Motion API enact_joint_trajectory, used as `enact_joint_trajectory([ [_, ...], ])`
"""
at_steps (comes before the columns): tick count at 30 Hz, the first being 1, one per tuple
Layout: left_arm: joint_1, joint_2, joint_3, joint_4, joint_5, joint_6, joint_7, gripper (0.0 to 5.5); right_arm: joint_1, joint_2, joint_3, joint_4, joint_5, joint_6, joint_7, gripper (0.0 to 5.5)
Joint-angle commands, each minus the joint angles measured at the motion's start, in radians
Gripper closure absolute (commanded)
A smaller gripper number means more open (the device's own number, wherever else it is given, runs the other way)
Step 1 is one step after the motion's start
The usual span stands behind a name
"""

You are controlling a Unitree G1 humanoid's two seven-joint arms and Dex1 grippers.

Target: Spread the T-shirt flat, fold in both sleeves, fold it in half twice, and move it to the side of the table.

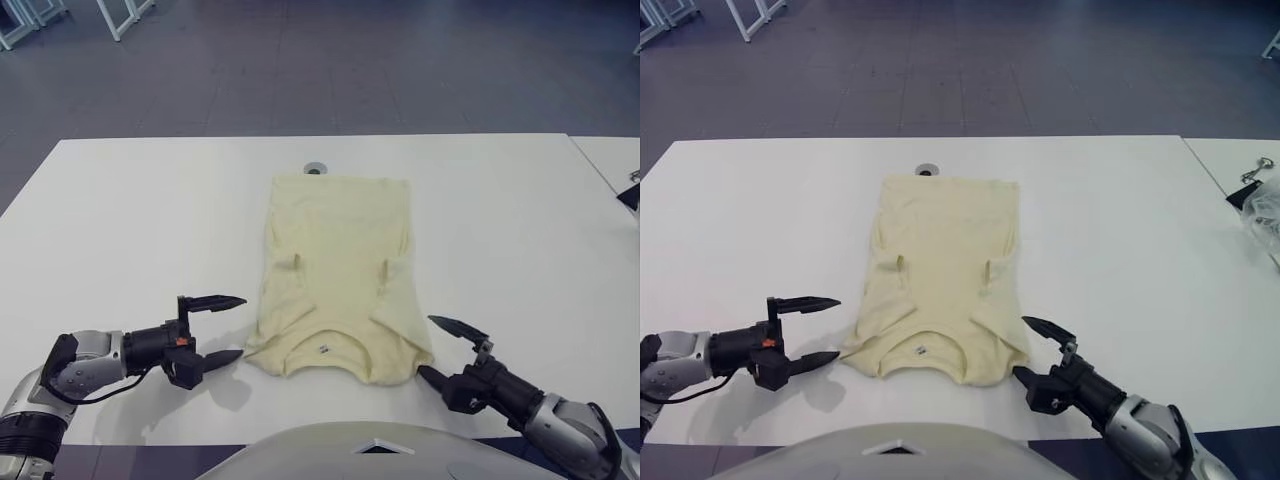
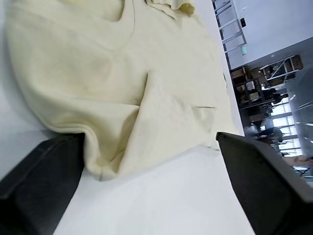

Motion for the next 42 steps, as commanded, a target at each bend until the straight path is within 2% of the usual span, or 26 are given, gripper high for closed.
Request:
enact_joint_trajectory([
  [1,0.018,0.010,-0.056,0.035,0.130,-0.020,0.019,0.10,0.080,-0.011,0.074,0.310,-0.207,0.054,-0.071,0.37],
  [4,0.004,0.021,-0.088,0.043,0.139,-0.025,0.030,0.10,0.028,-0.030,0.108,0.458,-0.226,0.012,-0.160,0.11],
  [12,-0.003,0.055,-0.138,0.047,0.138,-0.017,0.038,1.35,-0.013,-0.077,0.183,0.621,-0.264,-0.072,-0.262,0.10],
  [17,-0.039,0.046,-0.169,0.039,0.169,-0.006,0.033,2.24,-0.035,-0.102,0.209,0.595,-0.219,-0.070,-0.193,1.02],
  [23,-0.071,0.072,-0.204,0.056,0.180,-0.007,0.029,3.19,0.005,-0.147,0.214,0.444,0.047,0.034,0.036,2.06],
  [27,-0.086,0.076,-0.221,0.055,0.171,0.004,0.029,3.91,0.010,-0.222,0.186,0.334,0.256,0.134,0.201,2.81],
  [35,-0.089,0.093,-0.244,0.029,0.131,0.030,0.028,5.22,-0.004,-0.338,0.156,0.172,0.395,0.297,0.376,4.19],
  [37,-0.091,0.101,-0.252,0.010,0.105,0.048,0.023,5.46,-0.010,-0.356,0.141,0.118,0.431,0.345,0.402,4.47],
  [42,-0.109,0.118,-0.271,-0.037,0.036,0.095,0.004,5.50,-0.012,-0.402,0.072,-0.112,0.587,0.567,0.458,5.35],
])
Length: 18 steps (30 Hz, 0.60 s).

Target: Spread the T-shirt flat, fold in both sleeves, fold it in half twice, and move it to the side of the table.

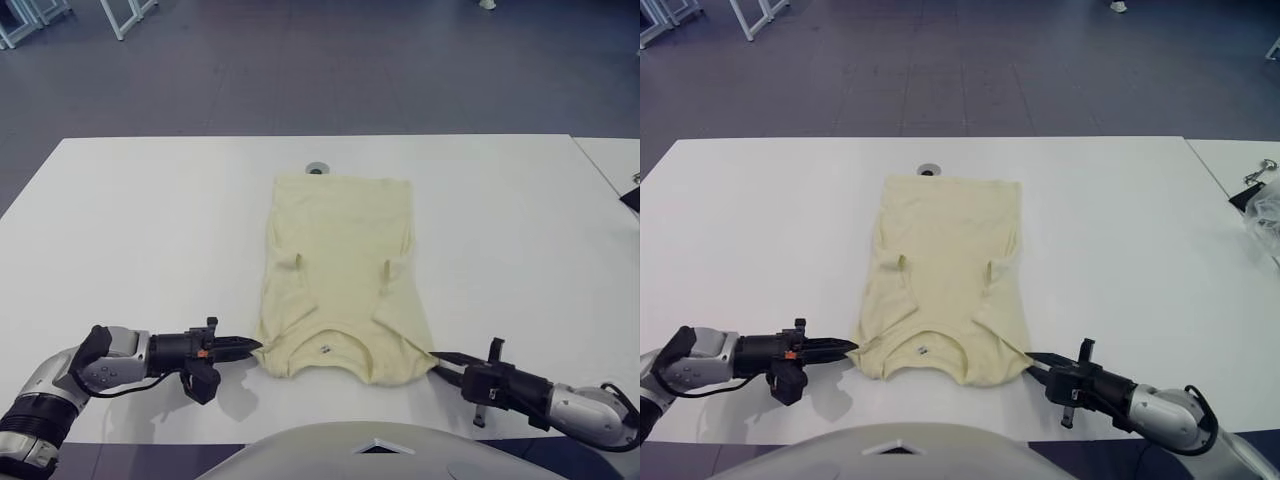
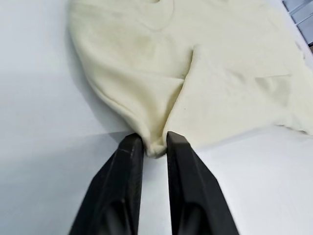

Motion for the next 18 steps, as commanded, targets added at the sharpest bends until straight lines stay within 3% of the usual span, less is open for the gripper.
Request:
enact_joint_trajectory([
  [1,-0.015,0.049,-0.043,-0.036,-0.033,0.091,-0.051,5.50,0.054,-0.094,-0.035,-0.151,0.079,0.372,0.137,5.46],
  [7,0.024,0.145,-0.089,-0.166,-0.260,0.236,-0.160,5.50,0.044,-0.119,-0.141,-0.336,0.204,0.581,0.206,5.49],
  [13,0.207,0.440,-0.104,-0.446,-0.638,0.514,-0.418,5.50,0.045,-0.141,-0.318,-0.459,0.382,0.747,0.378,5.49],
  [18,0.325,0.602,-0.045,-0.657,-0.896,0.685,-0.535,5.50,0.114,-0.149,-0.504,-0.524,0.530,0.871,0.572,5.49],
])
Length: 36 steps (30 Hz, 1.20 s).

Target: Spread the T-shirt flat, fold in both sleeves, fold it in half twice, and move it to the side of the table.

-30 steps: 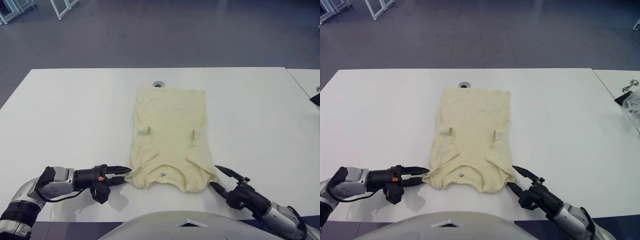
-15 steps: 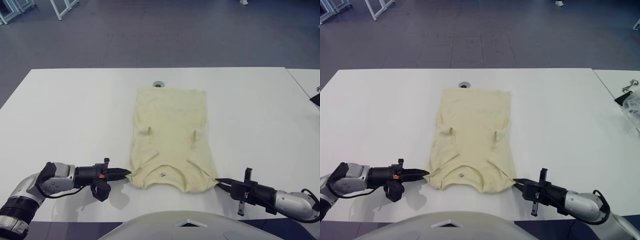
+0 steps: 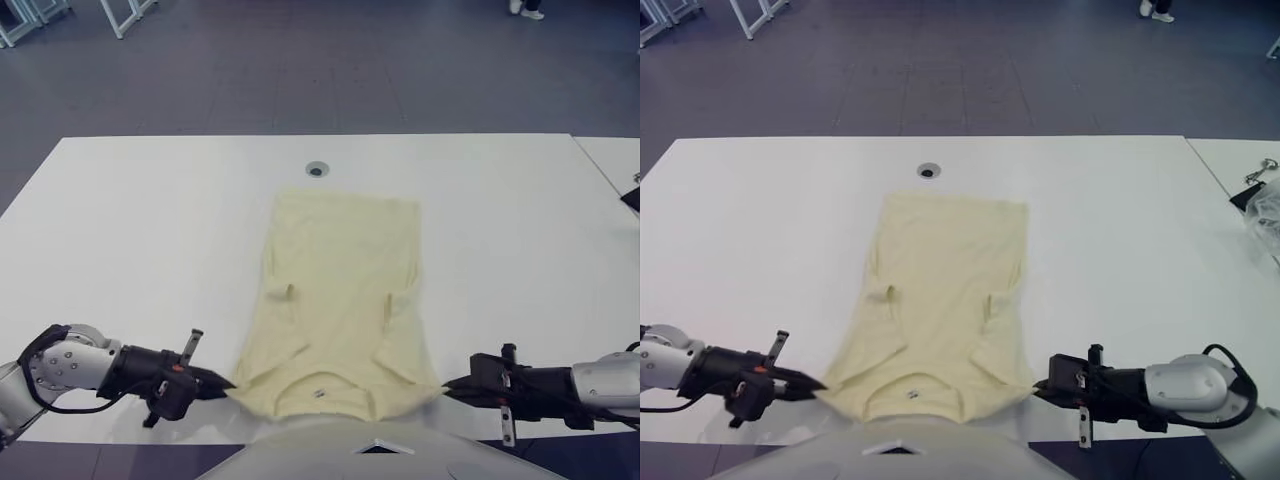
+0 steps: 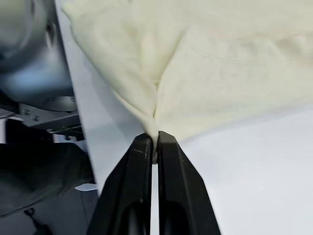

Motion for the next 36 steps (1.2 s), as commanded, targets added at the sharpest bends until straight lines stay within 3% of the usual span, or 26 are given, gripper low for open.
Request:
enact_joint_trajectory([
  [1,0.080,0.117,0.068,-0.153,-0.183,0.127,-0.067,5.50,0.053,-0.012,-0.144,-0.044,0.095,0.088,0.144,5.49],
  [5,0.147,0.175,0.163,-0.244,-0.346,0.242,-0.121,5.50,0.051,0.013,-0.260,-0.042,0.200,0.158,0.246,5.49],
  [12,0.057,0.042,0.306,-0.214,-0.426,0.448,-0.155,5.50,-0.050,0.057,-0.333,0.055,0.305,0.217,0.269,5.49],
  [17,0.198,0.013,0.441,-0.275,-0.441,0.549,-0.297,5.50,0.056,0.083,-0.394,0.018,0.319,0.239,0.380,5.49],
  [24,0.423,-0.099,0.728,-0.456,-0.524,0.796,-0.462,5.50,0.205,0.161,-0.503,-0.002,0.331,0.227,0.539,5.49],
  [27,0.314,-0.138,0.690,-0.410,-0.488,0.823,-0.427,5.50,0.139,0.158,-0.454,0.048,0.304,0.207,0.490,5.49],
  [29,0.119,-0.182,0.575,-0.319,-0.435,0.835,-0.385,5.50,0.008,0.150,-0.366,0.112,0.291,0.199,0.403,5.49],
  [32,-0.184,-0.277,0.416,-0.142,-0.334,0.866,-0.373,5.50,-0.295,0.174,-0.167,0.247,0.241,0.199,0.251,5.49],
  [36,-0.469,-0.383,0.270,0.115,-0.177,0.846,-0.424,5.50,-0.592,0.217,0.083,0.419,0.112,0.146,0.189,5.49],
])
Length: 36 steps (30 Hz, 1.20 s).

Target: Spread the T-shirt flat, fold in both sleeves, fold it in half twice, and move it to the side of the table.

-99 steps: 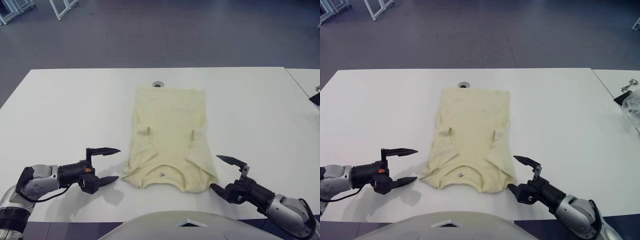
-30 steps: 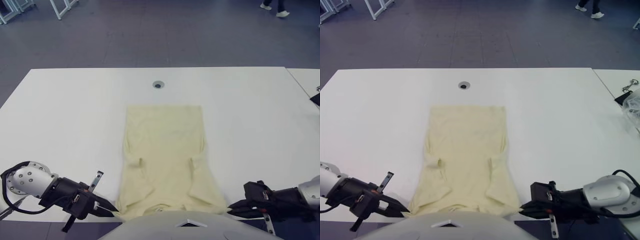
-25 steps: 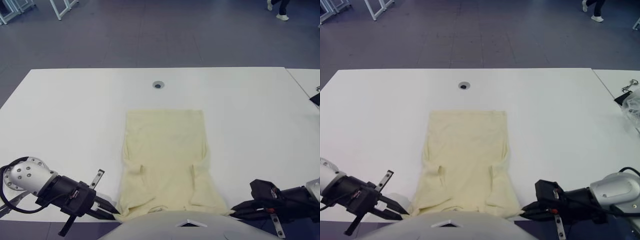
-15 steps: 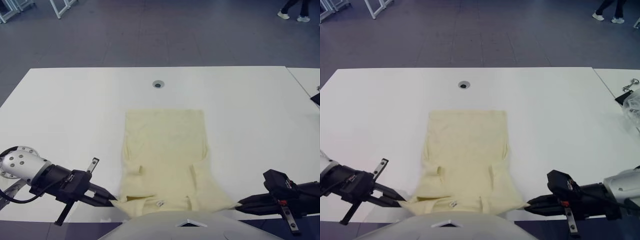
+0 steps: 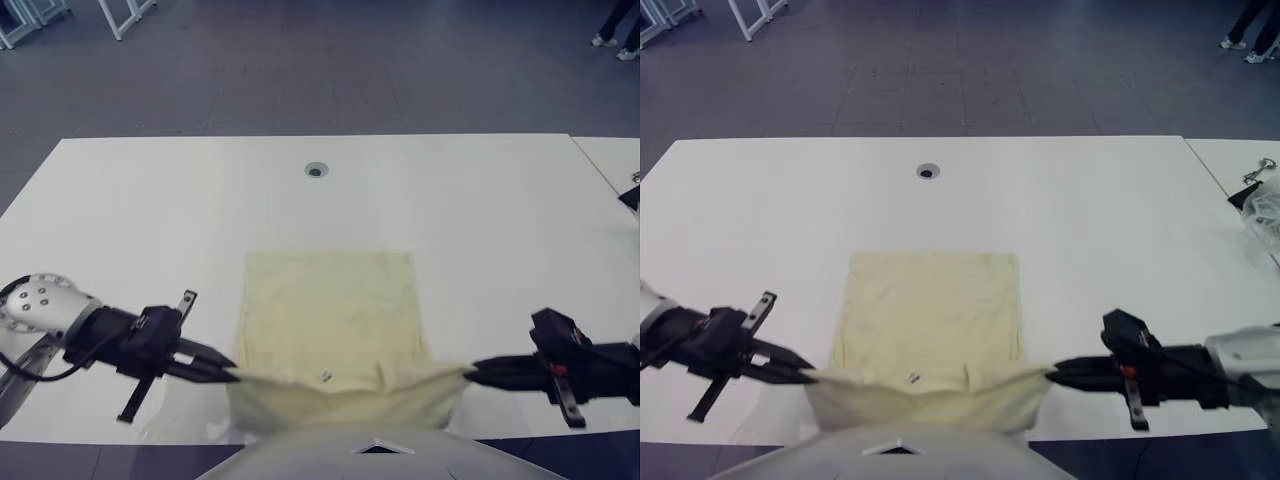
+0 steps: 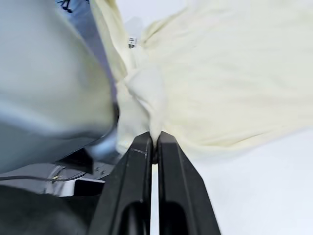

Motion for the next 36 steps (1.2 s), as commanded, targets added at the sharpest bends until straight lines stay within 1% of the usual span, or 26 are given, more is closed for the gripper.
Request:
enact_joint_trajectory([
  [1,-0.315,-0.125,-0.163,0.286,0.184,-0.021,-0.054,5.50,-0.305,0.052,0.259,0.193,-0.161,-0.069,-0.071,5.49],
  [3,-0.426,-0.191,-0.215,0.410,0.250,-0.043,-0.070,5.50,-0.399,0.081,0.342,0.280,-0.226,-0.106,-0.081,5.49],
  [6,-0.546,-0.266,-0.272,0.580,0.325,-0.099,-0.088,5.50,-0.519,0.125,0.425,0.391,-0.285,-0.152,-0.079,5.49],
  [8,-0.596,-0.297,-0.287,0.665,0.361,-0.134,-0.090,5.50,-0.607,0.163,0.467,0.479,-0.325,-0.184,-0.082,5.49],
  [13,-0.667,-0.319,-0.306,0.792,0.396,-0.193,-0.092,5.50,-0.734,0.226,0.494,0.583,-0.348,-0.215,-0.076,5.49],
  [17,-0.666,-0.338,-0.326,0.847,0.427,-0.239,-0.091,5.50,-0.747,0.245,0.520,0.628,-0.383,-0.249,-0.081,5.49],
  [20,-0.674,-0.371,-0.315,0.912,0.459,-0.268,-0.080,5.50,-0.763,0.289,0.531,0.691,-0.415,-0.293,-0.116,5.49],
  [27,-0.699,-0.432,-0.296,1.078,0.557,-0.359,-0.006,5.50,-0.821,0.408,0.526,0.870,-0.480,-0.395,-0.211,5.49],
  [28,-0.705,-0.444,-0.295,1.109,0.576,-0.370,0.028,5.50,-0.830,0.426,0.515,0.906,-0.492,-0.406,-0.248,5.17],
  [29,-0.709,-0.453,-0.296,1.136,0.598,-0.375,0.064,5.50,-0.836,0.441,0.500,0.930,-0.487,-0.401,-0.269,5.08],
  [30,-0.714,-0.463,-0.297,1.163,0.619,-0.386,0.092,5.20,-0.841,0.457,0.478,0.949,-0.479,-0.394,-0.297,4.94],
  [33,-0.699,-0.478,-0.276,1.184,0.630,-0.358,0.139,4.84,-0.878,0.515,0.387,1.006,-0.430,-0.327,-0.406,4.53],
  [34,-0.693,-0.479,-0.261,1.186,0.628,-0.343,0.165,4.57,-0.895,0.537,0.351,1.027,-0.411,-0.305,-0.451,4.27],
  [35,-0.690,-0.480,-0.248,1.189,0.629,-0.337,0.192,4.53,-0.911,0.556,0.315,1.045,-0.397,-0.294,-0.498,4.23],
  [36,-0.689,-0.480,-0.234,1.191,0.628,-0.339,0.215,4.29,-0.920,0.567,0.287,1.048,-0.378,-0.276,-0.521,4.00],
])
